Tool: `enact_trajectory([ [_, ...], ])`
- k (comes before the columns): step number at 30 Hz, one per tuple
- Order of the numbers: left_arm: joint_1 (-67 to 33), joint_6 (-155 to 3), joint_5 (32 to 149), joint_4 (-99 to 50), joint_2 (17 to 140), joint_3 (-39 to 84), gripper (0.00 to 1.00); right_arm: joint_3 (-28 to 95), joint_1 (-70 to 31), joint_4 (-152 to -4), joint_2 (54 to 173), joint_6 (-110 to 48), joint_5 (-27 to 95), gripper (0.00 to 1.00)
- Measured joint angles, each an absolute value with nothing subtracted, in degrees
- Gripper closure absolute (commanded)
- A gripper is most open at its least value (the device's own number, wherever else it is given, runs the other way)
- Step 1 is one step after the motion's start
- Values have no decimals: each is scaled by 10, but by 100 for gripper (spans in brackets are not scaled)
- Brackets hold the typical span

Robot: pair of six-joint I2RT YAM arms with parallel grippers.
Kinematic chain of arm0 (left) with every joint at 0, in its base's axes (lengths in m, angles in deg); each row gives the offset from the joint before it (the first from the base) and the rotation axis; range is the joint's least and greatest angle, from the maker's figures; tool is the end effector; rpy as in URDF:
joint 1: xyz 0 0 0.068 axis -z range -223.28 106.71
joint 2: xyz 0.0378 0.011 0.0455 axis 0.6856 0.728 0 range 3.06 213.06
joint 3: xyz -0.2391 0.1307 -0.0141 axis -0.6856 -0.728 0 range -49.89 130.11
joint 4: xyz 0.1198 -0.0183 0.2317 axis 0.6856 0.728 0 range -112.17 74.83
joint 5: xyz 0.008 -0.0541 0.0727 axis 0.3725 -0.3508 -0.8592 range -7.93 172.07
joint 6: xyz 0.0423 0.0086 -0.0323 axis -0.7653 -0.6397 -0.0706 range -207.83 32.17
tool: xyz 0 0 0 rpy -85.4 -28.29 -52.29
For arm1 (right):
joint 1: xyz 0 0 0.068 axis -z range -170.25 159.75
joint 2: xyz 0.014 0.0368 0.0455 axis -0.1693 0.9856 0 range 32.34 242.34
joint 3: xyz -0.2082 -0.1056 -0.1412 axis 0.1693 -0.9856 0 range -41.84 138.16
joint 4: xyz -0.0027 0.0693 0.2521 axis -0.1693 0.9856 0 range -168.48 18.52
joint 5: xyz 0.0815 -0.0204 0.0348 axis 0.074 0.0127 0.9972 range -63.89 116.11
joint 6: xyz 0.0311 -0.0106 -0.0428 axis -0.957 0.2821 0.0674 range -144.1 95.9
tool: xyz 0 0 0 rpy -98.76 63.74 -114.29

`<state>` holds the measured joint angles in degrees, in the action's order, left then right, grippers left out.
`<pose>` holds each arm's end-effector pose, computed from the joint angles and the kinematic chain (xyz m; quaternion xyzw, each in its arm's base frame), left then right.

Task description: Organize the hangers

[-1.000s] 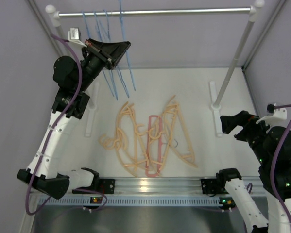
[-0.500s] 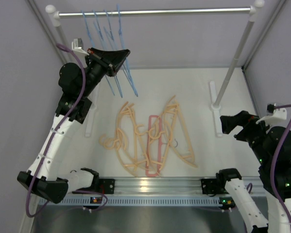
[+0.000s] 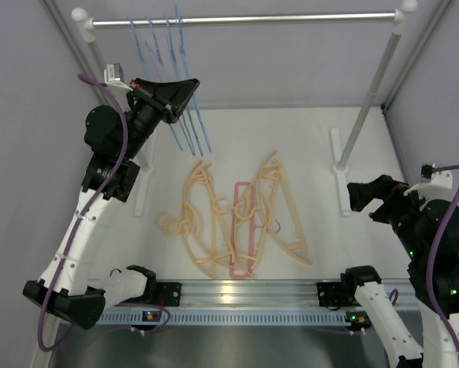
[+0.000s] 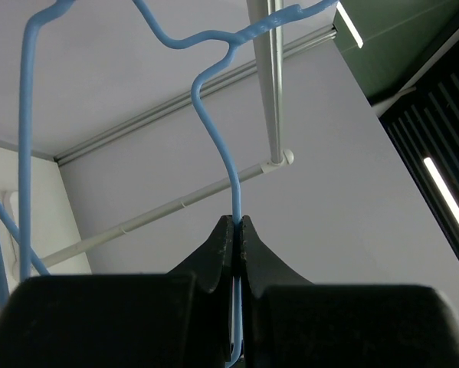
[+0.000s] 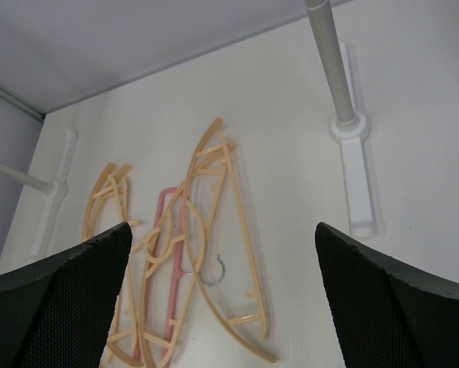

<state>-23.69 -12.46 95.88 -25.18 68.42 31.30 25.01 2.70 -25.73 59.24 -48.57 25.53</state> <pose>0.2158 -0.0857 0.5131 -0.1838 0.5563 -0.6424 0.4941 0.0406 0.0045 0.4120 0.1215 0.7720 0.1657 0.6015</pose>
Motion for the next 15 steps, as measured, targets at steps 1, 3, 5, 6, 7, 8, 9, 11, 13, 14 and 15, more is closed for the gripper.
enact_trajectory([
  [1, -237, -125, 959, -252, 684, 311, 97, 250, 27, -257, 592, -486, 255, 1],
  [3, -237, -124, 959, -251, 684, 309, 97, 250, 27, -257, 592, -486, 255, 1],
  [5, -237, -124, 959, -251, 684, 308, 96, 250, 27, -257, 592, -486, 255, 1],
  [6, -237, -123, 959, -252, 684, 308, 94, 250, 27, -257, 592, -486, 255, 1],
  [7, -237, -123, 959, -252, 684, 307, 93, 250, 27, -257, 592, -485, 255, 1],
  [8, -237, -123, 959, -252, 684, 307, 92, 250, 27, -257, 592, -485, 255, 1],
  [9, -237, -122, 959, -252, 684, 307, 91, 250, 27, -257, 593, -485, 255, 1],
  [11, -237, -121, 959, -252, 684, 306, 87, 250, 27, -257, 592, -485, 255, 1],
  [13, -237, -120, 960, -252, 685, 305, 84, 250, 27, -257, 593, -485, 255, 0],
  [14, -237, -119, 960, -252, 685, 305, 84, 250, 27, -257, 593, -485, 255, 1],
  [15, -237, -118, 961, -252, 685, 305, 83, 250, 27, -257, 592, -485, 255, 1],
])
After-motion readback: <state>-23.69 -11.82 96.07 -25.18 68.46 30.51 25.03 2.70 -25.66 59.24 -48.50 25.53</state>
